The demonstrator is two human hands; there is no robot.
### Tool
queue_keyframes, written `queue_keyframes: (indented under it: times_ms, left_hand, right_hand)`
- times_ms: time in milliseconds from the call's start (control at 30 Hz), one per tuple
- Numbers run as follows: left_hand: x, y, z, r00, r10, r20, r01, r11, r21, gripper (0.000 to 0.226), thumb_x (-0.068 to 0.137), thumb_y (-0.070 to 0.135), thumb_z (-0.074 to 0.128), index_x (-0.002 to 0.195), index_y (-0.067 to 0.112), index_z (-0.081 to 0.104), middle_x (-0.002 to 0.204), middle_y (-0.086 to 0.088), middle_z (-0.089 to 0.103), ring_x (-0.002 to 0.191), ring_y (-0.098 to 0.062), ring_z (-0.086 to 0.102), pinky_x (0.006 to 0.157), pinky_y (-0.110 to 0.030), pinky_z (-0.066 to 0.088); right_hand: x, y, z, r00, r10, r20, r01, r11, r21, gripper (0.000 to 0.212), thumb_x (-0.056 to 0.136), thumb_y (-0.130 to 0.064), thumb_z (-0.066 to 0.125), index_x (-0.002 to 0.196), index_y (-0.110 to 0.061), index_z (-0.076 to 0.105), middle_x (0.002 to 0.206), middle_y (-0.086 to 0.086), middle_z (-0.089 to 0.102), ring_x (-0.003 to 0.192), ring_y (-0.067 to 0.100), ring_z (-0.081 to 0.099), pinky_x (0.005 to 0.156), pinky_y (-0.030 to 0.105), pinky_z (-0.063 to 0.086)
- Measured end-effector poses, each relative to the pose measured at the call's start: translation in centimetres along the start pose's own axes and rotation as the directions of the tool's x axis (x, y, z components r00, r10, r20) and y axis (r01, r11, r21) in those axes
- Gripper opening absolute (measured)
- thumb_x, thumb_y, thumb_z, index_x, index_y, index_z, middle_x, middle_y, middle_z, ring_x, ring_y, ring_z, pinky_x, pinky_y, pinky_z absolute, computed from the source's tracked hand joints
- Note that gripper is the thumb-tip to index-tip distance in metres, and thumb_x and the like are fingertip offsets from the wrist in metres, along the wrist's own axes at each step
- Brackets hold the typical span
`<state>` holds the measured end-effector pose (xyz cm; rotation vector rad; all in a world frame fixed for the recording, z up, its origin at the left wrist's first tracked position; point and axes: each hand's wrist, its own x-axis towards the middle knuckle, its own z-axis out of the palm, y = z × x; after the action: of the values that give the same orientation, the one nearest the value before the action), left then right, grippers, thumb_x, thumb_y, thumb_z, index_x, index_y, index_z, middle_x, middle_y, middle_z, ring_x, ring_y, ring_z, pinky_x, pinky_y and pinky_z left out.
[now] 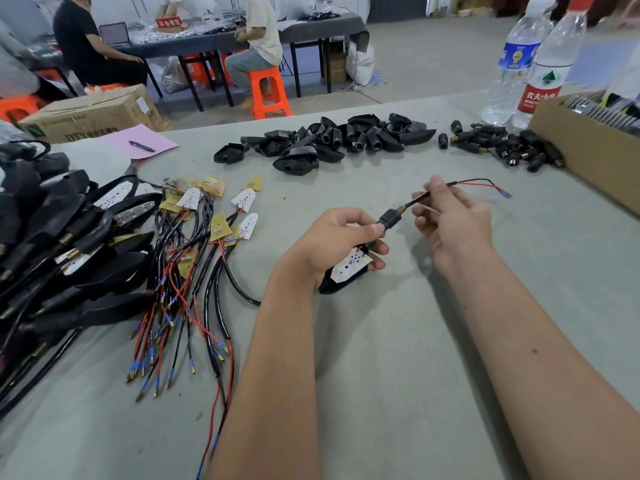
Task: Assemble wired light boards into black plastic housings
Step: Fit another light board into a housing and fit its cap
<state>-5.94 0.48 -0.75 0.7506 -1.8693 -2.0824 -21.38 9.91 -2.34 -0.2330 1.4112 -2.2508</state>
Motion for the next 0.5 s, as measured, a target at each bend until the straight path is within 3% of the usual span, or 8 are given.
queue_keyframes:
  times_ms: [133, 233, 367, 500]
  left_hand:
    - [0.3, -0.2, 0.3, 0.995, 0.065, -0.079, -0.061, 0.996, 0.058, 0.011, 0.1, 0.013, 0.064, 0.099, 0.003, 0.064, 0.078, -0.01, 0.073, 0.064, -0.026, 0.069, 0.079, -0.048, 0.05]
    - [0.2, -0.3, 0.2, 0.99, 0.085, -0.111, -0.079, 0.995, 0.063, 0.011, 0.099, 0.015, 0.067, 0.099, 0.005, 0.068, 0.085, -0.012, 0.075, 0.071, -0.029, 0.071, 0.089, -0.06, 0.054]
    - [-0.1, -0.3, -0.7, 0.994, 0.078, -0.076, -0.065, 0.985, 0.16, 0.029, 0.088, 0.011, 0.079, 0.114, 0.004, 0.067, 0.095, -0.013, 0.079, 0.088, -0.029, 0.077, 0.092, -0.046, 0.058]
    - [-0.1, -0.6, -0.9, 0.992, 0.065, -0.106, -0.047, 0.985, 0.169, 0.025, 0.084, 0.006, 0.082, 0.104, 0.005, 0.067, 0.097, -0.009, 0.08, 0.089, -0.025, 0.078, 0.081, -0.039, 0.06]
  right_hand:
    - [-0.4, 0.7, 0.3, 0.983, -0.003, 0.182, 0.041, 0.977, -0.21, 0.02, 0.097, -0.023, 0.071, 0.086, -0.007, 0.071, 0.074, 0.004, 0.067, 0.057, 0.014, 0.058, 0.051, 0.023, 0.046]
    - [-0.5, 0.5, 0.2, 0.986, -0.037, 0.164, 0.073, 0.973, -0.22, 0.019, 0.097, -0.02, 0.071, 0.082, -0.008, 0.069, 0.07, 0.004, 0.069, 0.056, 0.013, 0.061, 0.051, 0.023, 0.047]
    - [-0.5, 0.6, 0.1, 0.989, -0.096, 0.117, 0.12, 0.967, -0.224, 0.019, 0.103, -0.021, 0.062, 0.085, -0.013, 0.06, 0.074, 0.009, 0.076, 0.057, 0.018, 0.068, 0.05, 0.024, 0.05]
    - [-0.5, 0.6, 0.2, 0.989, -0.13, 0.069, 0.141, 0.971, -0.195, 0.018, 0.105, -0.022, 0.058, 0.089, -0.014, 0.055, 0.075, 0.011, 0.077, 0.056, 0.019, 0.066, 0.048, 0.025, 0.051]
